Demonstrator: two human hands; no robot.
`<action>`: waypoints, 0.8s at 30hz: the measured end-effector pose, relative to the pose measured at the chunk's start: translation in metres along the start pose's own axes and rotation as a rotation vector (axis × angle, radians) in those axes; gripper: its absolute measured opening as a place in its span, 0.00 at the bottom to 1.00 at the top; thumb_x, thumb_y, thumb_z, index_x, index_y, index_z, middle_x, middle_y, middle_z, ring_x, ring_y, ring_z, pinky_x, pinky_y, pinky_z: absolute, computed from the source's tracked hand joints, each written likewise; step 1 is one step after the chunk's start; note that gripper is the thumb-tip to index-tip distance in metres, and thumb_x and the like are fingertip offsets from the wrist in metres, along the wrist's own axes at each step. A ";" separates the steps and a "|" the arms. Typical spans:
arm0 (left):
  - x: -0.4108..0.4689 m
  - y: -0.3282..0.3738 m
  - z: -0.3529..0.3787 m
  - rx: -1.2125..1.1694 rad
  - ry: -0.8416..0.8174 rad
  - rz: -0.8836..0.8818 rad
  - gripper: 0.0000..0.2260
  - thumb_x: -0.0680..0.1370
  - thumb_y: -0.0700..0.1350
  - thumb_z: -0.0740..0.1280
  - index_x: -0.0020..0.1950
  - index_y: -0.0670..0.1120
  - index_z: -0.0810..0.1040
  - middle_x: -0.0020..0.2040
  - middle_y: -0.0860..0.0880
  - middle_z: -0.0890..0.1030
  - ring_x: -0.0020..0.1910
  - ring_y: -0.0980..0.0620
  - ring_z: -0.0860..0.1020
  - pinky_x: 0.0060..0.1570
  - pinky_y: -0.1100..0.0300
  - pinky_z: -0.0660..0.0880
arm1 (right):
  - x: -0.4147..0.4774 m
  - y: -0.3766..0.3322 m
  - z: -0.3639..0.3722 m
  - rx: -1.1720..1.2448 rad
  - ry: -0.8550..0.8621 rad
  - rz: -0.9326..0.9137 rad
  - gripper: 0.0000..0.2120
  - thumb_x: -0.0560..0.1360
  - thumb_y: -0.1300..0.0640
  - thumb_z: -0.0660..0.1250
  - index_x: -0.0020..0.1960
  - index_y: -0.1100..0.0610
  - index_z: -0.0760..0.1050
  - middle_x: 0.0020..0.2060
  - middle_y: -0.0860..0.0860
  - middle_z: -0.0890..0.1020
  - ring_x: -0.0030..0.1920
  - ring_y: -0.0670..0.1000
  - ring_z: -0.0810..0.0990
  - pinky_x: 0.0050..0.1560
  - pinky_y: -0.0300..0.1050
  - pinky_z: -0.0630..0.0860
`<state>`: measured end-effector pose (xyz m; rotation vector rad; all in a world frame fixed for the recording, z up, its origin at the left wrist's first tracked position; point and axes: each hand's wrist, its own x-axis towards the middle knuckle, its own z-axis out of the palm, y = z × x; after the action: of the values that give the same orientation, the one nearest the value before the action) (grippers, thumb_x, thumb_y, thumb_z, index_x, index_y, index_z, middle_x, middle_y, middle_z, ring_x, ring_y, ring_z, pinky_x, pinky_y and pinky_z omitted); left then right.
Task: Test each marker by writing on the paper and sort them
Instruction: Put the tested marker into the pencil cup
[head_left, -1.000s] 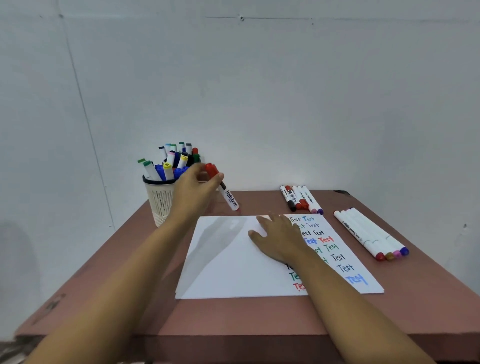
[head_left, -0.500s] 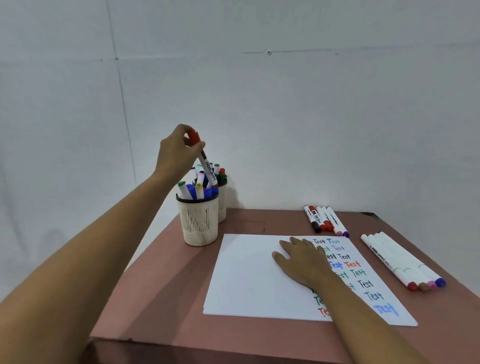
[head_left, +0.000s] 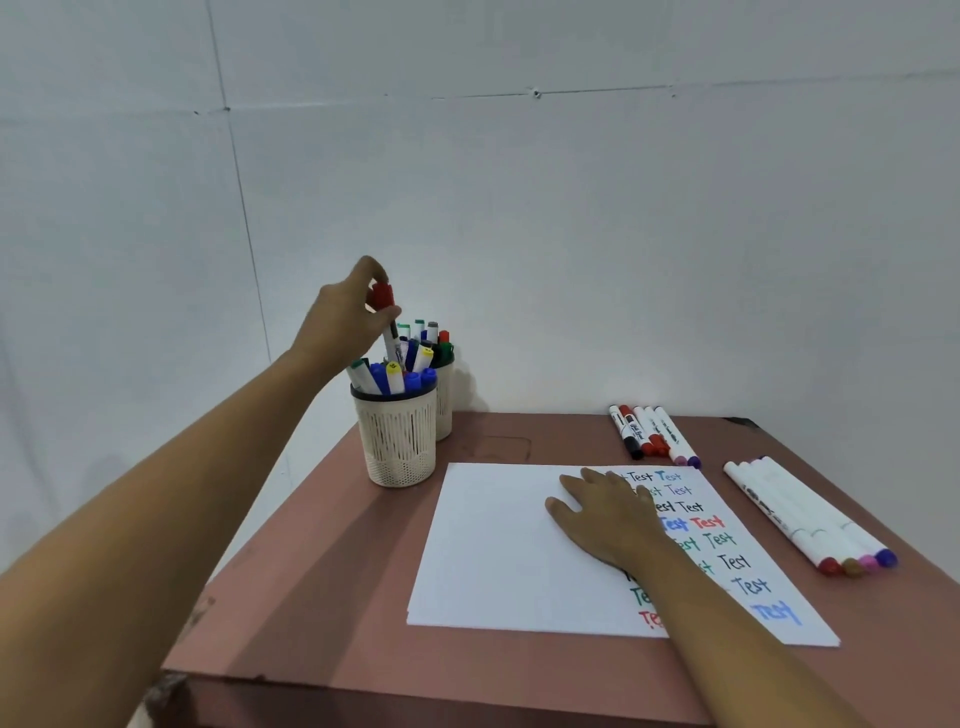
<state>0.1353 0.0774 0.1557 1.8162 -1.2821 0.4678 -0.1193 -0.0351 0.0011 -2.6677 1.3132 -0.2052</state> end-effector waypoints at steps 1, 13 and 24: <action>-0.002 -0.002 0.004 0.030 -0.052 0.000 0.11 0.78 0.44 0.66 0.58 0.44 0.70 0.53 0.44 0.80 0.43 0.45 0.78 0.38 0.58 0.73 | 0.000 0.000 0.000 0.003 -0.002 0.000 0.27 0.81 0.39 0.48 0.77 0.47 0.57 0.77 0.49 0.56 0.77 0.53 0.51 0.75 0.58 0.47; -0.024 -0.008 0.013 0.115 -0.255 -0.123 0.27 0.83 0.56 0.46 0.53 0.45 0.82 0.59 0.44 0.79 0.58 0.44 0.76 0.61 0.49 0.70 | -0.002 -0.001 -0.002 0.016 0.001 -0.001 0.26 0.81 0.39 0.49 0.77 0.47 0.57 0.77 0.49 0.56 0.77 0.53 0.52 0.74 0.58 0.46; -0.070 0.060 0.077 -0.005 -0.221 0.274 0.20 0.78 0.53 0.54 0.57 0.43 0.79 0.55 0.44 0.78 0.54 0.46 0.76 0.55 0.53 0.72 | 0.006 0.002 -0.003 0.149 0.046 0.037 0.22 0.81 0.45 0.50 0.72 0.48 0.68 0.73 0.48 0.66 0.73 0.52 0.62 0.73 0.56 0.52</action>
<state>0.0402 0.0498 0.0874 1.7319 -1.6943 0.4186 -0.1179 -0.0409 0.0043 -2.5274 1.3052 -0.3471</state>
